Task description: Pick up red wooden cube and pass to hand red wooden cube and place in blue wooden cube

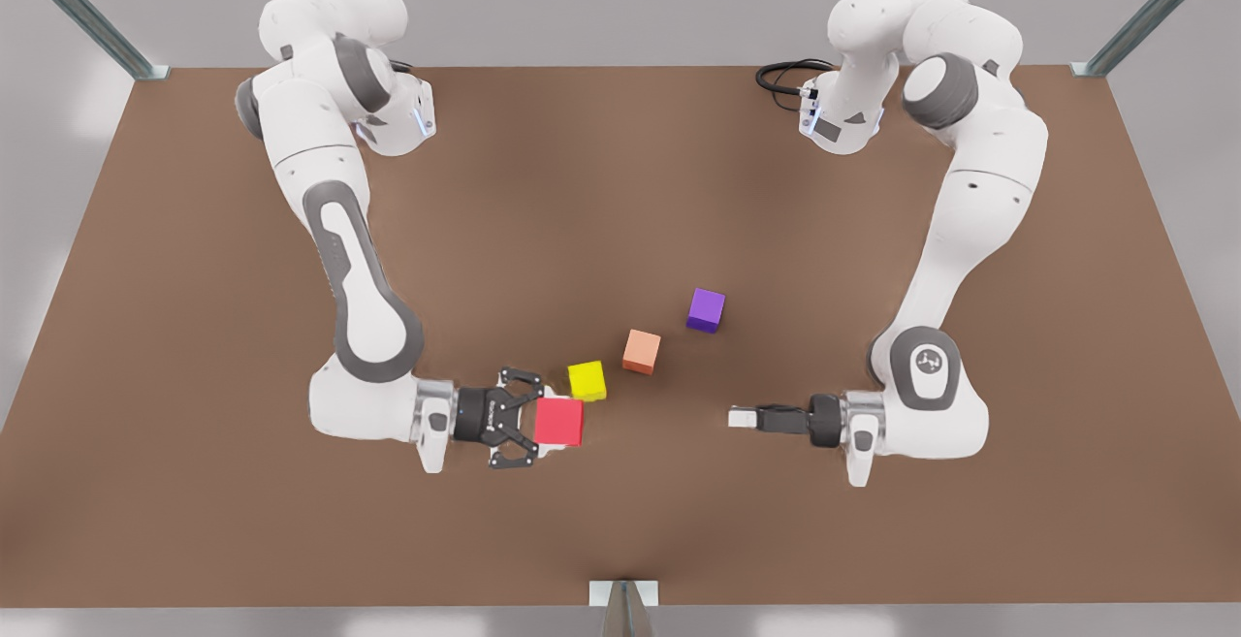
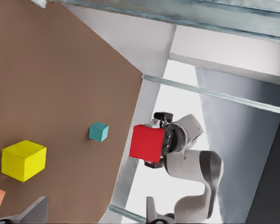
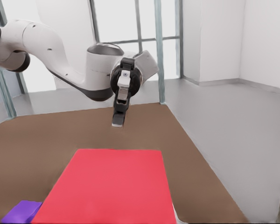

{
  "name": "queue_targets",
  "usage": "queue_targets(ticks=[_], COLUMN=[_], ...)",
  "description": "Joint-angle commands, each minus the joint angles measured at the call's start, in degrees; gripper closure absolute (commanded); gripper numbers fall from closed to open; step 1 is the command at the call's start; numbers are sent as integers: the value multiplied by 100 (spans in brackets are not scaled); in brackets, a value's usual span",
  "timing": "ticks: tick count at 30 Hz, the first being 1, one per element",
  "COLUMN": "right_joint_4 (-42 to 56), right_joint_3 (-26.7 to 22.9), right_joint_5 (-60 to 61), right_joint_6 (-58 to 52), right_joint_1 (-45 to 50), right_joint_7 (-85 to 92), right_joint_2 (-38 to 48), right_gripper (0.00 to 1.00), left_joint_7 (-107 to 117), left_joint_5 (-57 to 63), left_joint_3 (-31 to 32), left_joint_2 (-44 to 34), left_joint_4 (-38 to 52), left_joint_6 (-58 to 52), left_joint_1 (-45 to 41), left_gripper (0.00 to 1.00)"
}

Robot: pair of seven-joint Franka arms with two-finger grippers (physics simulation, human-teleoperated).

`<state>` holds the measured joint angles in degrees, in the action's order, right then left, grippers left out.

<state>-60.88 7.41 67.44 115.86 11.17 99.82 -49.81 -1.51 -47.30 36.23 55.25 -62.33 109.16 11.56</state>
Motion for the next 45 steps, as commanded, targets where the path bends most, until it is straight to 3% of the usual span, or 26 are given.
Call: queue_targets(ticks=[1, 2, 4, 7, 8, 9, 12, 14, 22, 32, 45], right_joint_4=[15, -143, -319, -574, -583, -705, -1883, -2121, -2209, -3035, -3167], right_joint_3=[-564, -881, -996, -1242, -1320, -1418, -1426, -1409, -1382, -1391, -1400], right_joint_5=[-1733, -2629, -4581, -6488, -6691, -6911, -7263, -7272, -7210, -7263, -7368], right_joint_6=[-1628, -1769, -2252, -2288, -2217, -2156, -1119, -1031, -705, -81, 42], right_joint_1=[-133, -124, -344, -441, -450, -441, -379, -291, -36, 227, 254], right_joint_7=[29, -558, -1622, -2511, -2511, -2651, -3029, -3293, -3777, -3979, -4058], right_joint_2=[279, 516, 859, 1237, 1246, 1316, 1800, 1852, 1580, 1712, 1554], right_gripper=[60, 59, 58, 59, 59, 59, 59, 59, 59, 59, 59], left_joint_7=[712, 854, 881, 846, 706, 635, 643, 652, 617, 608, 626], left_joint_5=[3748, 5949, 7445, 7499, 6844, 5020, 5178, 5178, 5012, 4748, 4739], left_joint_3=[50, 217, 296, 53, -1540, -3184, -2964, -2780, -2788, -2780, -2788], left_joint_2=[-567, -919, -1482, -2017, -2838, -4040, -3899, -3785, -3794, -3688, -3644], left_joint_4=[-7, -7, 10, -24, -783, -2284, -2046, -2037, -1906, -1932, -1932], left_joint_6=[-1615, -2740, -4086, -4405, -3582, -2223, -2417, -2575, -2786, -2795, -2795], left_joint_1=[145, 109, 215, 120, -834, -1683, -1754, -1833, -1754, -1631, -1639], left_gripper=[0, 0, 0, 0, 0, 0, 0, 0, 0, 0, 0])
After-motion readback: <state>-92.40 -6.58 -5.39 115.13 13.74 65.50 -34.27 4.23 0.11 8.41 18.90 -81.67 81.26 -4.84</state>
